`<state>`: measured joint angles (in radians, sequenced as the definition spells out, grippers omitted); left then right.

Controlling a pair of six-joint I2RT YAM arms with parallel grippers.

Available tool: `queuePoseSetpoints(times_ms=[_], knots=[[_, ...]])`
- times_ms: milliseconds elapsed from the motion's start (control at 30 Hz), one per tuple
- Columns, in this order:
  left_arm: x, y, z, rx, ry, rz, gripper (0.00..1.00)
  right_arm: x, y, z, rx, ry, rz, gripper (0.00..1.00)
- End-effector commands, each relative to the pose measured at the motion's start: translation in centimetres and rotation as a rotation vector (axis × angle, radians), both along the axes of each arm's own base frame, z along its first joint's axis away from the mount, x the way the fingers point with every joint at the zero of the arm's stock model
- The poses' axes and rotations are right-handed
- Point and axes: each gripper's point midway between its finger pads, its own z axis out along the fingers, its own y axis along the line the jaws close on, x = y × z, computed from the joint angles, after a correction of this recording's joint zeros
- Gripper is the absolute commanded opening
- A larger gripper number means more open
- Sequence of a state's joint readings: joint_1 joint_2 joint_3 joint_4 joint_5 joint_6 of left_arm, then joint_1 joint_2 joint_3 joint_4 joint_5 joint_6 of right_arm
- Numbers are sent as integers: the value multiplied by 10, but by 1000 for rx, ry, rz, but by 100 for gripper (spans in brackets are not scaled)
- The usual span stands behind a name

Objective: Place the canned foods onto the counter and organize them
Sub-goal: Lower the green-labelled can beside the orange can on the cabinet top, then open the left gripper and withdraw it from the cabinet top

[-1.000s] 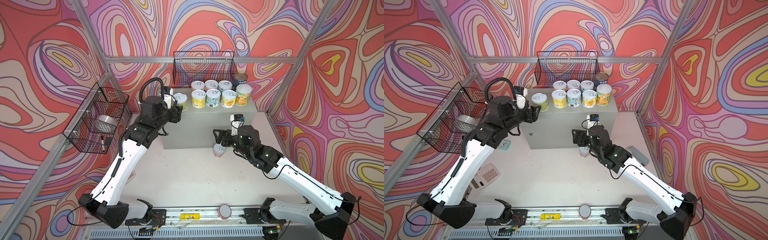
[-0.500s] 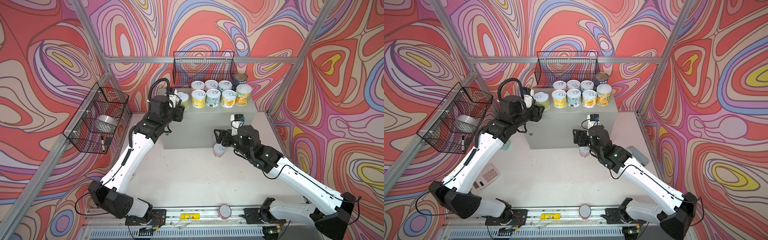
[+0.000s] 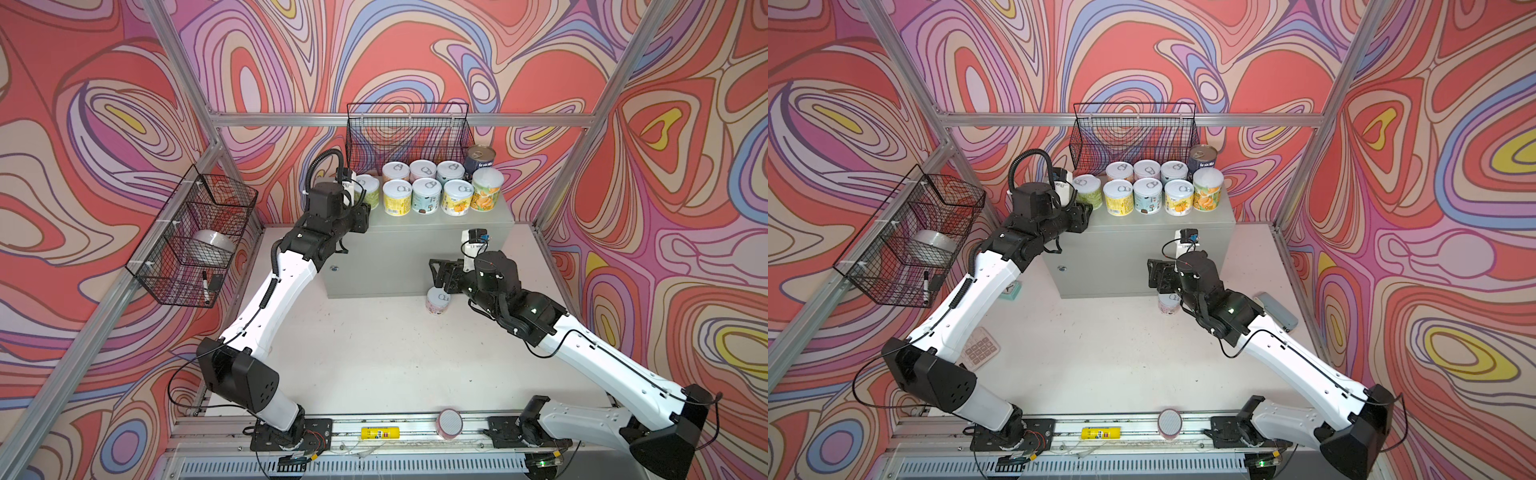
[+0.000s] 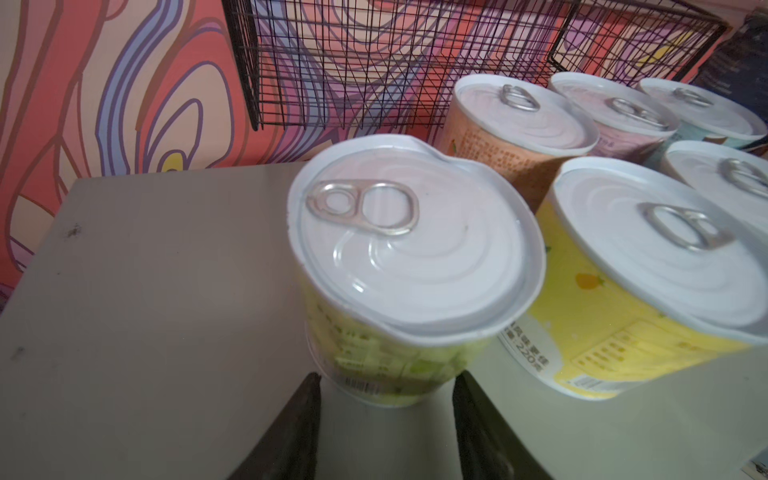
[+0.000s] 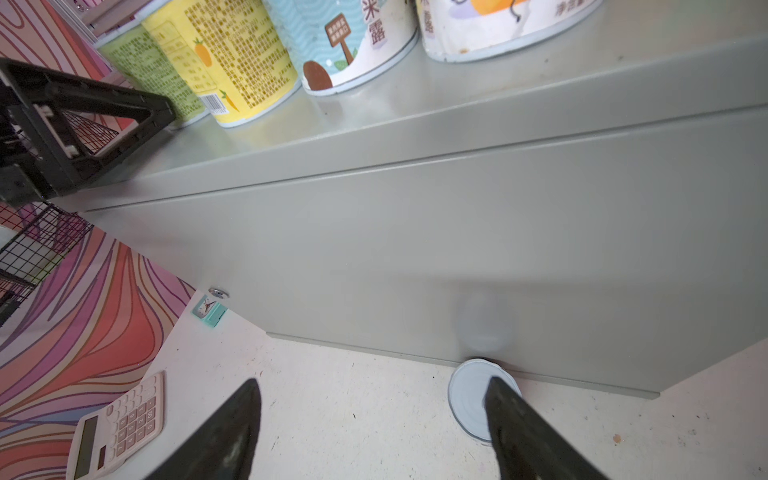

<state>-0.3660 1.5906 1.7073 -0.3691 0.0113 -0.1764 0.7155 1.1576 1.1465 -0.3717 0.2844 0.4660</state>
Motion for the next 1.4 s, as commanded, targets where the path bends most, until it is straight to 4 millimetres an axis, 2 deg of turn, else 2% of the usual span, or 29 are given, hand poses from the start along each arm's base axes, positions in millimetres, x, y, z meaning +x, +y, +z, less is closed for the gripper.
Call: queuePoseSetpoints(times_ms=[0,267,567,867,1000,1067,1133,1367], knots=[[11,-2,20,-25,-57,-3,53,3,-4,9,-10,-24,-22,87],[28,-9,18,-22,-59,-11,52,7,-5,8,-25,-26,-30,87],[47,-7,10,-23,-50,22,53,9,-7,5,-29,-17,-44,87],[56,-1,9,-24,-63,62,53,13,-6,1,-37,-9,-52,87],[57,-4,11,-35,-72,46,55,15,-3,-3,-37,4,-46,87],[53,-4,9,-46,-67,40,58,15,-3,-5,-38,7,-45,87],[51,-3,18,-57,-101,44,65,15,-4,-8,-46,14,-45,87],[29,14,43,-41,-154,85,99,12,-6,-21,-88,51,-43,87]])
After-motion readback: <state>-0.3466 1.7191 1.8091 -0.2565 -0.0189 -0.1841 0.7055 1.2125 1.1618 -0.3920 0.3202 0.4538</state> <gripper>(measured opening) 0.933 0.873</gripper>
